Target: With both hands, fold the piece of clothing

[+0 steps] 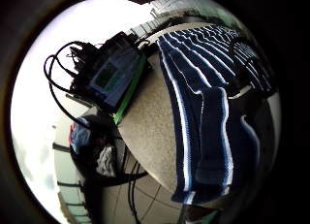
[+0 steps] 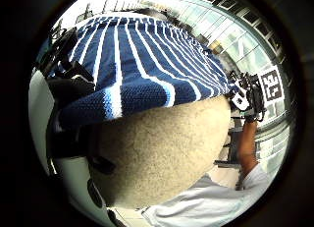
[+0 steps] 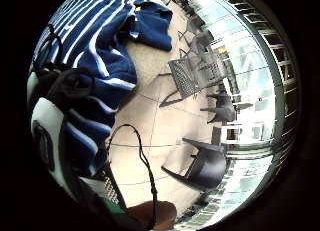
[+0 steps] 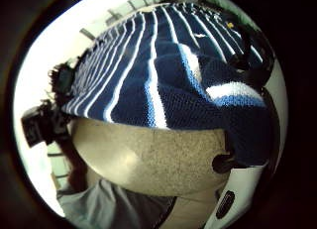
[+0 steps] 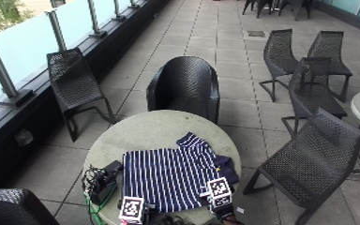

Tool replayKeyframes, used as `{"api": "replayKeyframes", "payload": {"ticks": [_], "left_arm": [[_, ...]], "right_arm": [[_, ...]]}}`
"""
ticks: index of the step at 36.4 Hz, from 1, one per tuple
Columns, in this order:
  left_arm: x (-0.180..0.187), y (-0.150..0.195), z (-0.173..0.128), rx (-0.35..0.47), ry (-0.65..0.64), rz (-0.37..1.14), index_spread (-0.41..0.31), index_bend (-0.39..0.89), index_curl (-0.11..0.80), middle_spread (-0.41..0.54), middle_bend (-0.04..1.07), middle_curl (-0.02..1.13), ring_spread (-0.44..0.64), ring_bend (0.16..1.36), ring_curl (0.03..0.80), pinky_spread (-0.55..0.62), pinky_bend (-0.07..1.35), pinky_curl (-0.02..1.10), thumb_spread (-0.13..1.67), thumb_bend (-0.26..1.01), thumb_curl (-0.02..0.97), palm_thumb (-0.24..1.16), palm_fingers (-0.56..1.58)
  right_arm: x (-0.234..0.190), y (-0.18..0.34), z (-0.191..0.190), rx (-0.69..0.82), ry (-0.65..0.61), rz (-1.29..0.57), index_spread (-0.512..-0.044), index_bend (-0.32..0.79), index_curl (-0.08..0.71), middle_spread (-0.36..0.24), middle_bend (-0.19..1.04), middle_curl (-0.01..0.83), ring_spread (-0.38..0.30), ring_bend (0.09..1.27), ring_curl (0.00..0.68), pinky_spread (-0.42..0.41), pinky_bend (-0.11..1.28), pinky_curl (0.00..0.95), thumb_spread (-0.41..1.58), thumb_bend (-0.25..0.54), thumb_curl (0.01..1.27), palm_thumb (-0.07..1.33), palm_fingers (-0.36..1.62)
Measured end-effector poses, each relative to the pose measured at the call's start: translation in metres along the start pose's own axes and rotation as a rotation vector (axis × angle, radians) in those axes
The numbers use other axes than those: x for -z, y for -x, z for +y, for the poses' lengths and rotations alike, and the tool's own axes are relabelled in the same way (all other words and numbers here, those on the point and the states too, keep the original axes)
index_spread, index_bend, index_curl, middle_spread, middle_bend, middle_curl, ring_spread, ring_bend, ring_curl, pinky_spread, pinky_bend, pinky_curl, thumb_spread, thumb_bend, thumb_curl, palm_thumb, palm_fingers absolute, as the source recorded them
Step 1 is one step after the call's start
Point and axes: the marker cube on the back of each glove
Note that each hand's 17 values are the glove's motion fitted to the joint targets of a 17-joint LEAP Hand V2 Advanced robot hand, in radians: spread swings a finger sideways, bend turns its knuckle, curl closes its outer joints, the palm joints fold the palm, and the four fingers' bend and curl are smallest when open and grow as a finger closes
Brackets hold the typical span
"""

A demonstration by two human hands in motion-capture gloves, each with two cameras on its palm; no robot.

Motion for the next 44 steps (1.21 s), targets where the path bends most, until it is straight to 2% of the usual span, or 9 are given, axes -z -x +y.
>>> {"api": "replayKeyframes", "payload": {"ticks": [7,10,13,19,26,30,35,42,44], "left_arm": [[0.059,-0.008,0.026,-0.214,0.298,0.209,-0.296,0.26,0.373,-0.297,0.28,0.40,-0.31,0.56,0.333,-0.16,0.26,0.35,1.19,0.09,0.300,0.61,1.20],[0.075,-0.006,0.016,-0.299,0.383,0.276,-0.307,0.23,0.381,-0.317,0.29,0.42,-0.34,0.59,0.351,-0.19,0.25,0.36,1.20,0.08,0.302,0.62,1.23],[0.094,0.002,-0.021,-0.328,0.473,0.258,-0.318,0.21,0.388,-0.330,0.31,0.43,-0.36,0.60,0.363,-0.21,0.24,0.36,1.20,0.07,0.304,0.63,1.27],[0.102,0.015,-0.117,-0.182,0.517,0.119,-0.326,0.19,0.404,-0.355,0.35,0.45,-0.37,0.61,0.378,-0.23,0.23,0.37,1.21,0.06,0.303,0.65,1.29],[0.041,0.030,-0.209,0.055,0.599,-0.044,-0.332,0.19,0.424,-0.360,0.38,0.47,-0.38,0.62,0.392,-0.24,0.20,0.39,1.24,0.05,0.299,0.68,1.27],[0.062,0.024,-0.214,0.092,0.573,-0.067,-0.331,0.20,0.439,-0.361,0.38,0.47,-0.38,0.62,0.399,-0.23,0.17,0.39,1.26,0.04,0.296,0.69,1.25],[0.045,0.020,-0.200,0.106,0.724,-0.100,-0.334,0.23,0.462,-0.363,0.41,0.48,-0.38,0.64,0.409,-0.19,0.13,0.37,1.28,0.03,0.292,0.70,1.23],[0.020,0.024,-0.202,0.186,0.539,-0.123,-0.338,0.27,0.487,-0.366,0.47,0.50,-0.38,0.67,0.422,-0.12,0.08,0.32,1.30,0.02,0.285,0.71,1.19],[0.021,0.023,-0.200,0.197,0.465,-0.096,-0.340,0.28,0.495,-0.366,0.48,0.51,-0.38,0.68,0.426,-0.09,0.06,0.30,1.31,0.01,0.282,0.71,1.16]], "right_arm": [[0.065,-0.019,0.030,0.243,0.304,-0.106,-0.330,0.24,0.334,-0.230,0.30,0.368,-0.252,0.54,0.322,-0.081,0.39,0.308,1.09,0.202,0.36,0.98,1.15],[0.093,-0.026,0.019,0.305,0.367,-0.126,-0.325,0.18,0.339,-0.239,0.30,0.380,-0.269,0.59,0.349,-0.120,0.39,0.320,1.08,0.195,0.37,1.00,1.22],[0.127,-0.035,-0.025,0.303,0.365,-0.140,-0.322,0.16,0.341,-0.241,0.31,0.391,-0.280,0.63,0.369,-0.146,0.37,0.324,1.06,0.177,0.37,1.01,1.26],[0.161,-0.040,-0.135,0.175,0.312,-0.138,-0.315,0.15,0.347,-0.248,0.34,0.412,-0.285,0.66,0.390,-0.178,0.36,0.334,1.02,0.132,0.37,1.01,1.28],[0.186,-0.014,-0.193,0.013,0.401,-0.065,-0.315,0.13,0.344,-0.252,0.36,0.430,-0.276,0.69,0.410,-0.260,0.43,0.361,0.97,0.077,0.37,1.01,1.33],[0.165,-0.003,-0.224,-0.018,0.408,-0.018,-0.315,0.14,0.347,-0.250,0.37,0.439,-0.268,0.71,0.419,-0.287,0.46,0.371,0.98,0.050,0.36,1.01,1.33],[0.126,0.000,-0.248,-0.123,0.419,0.057,-0.320,0.17,0.362,-0.252,0.37,0.447,-0.262,0.71,0.428,-0.301,0.48,0.379,1.01,0.016,0.34,0.99,1.33],[0.112,-0.005,-0.240,-0.165,0.251,-0.055,-0.322,0.15,0.374,-0.259,0.39,0.459,-0.259,0.71,0.435,-0.304,0.50,0.386,1.03,-0.003,0.33,1.01,1.32],[0.118,-0.013,-0.226,-0.210,0.148,-0.142,-0.328,0.05,0.343,-0.260,0.45,0.477,-0.266,0.69,0.431,-0.261,0.48,0.382,1.01,-0.039,0.33,0.97,1.17]]}}
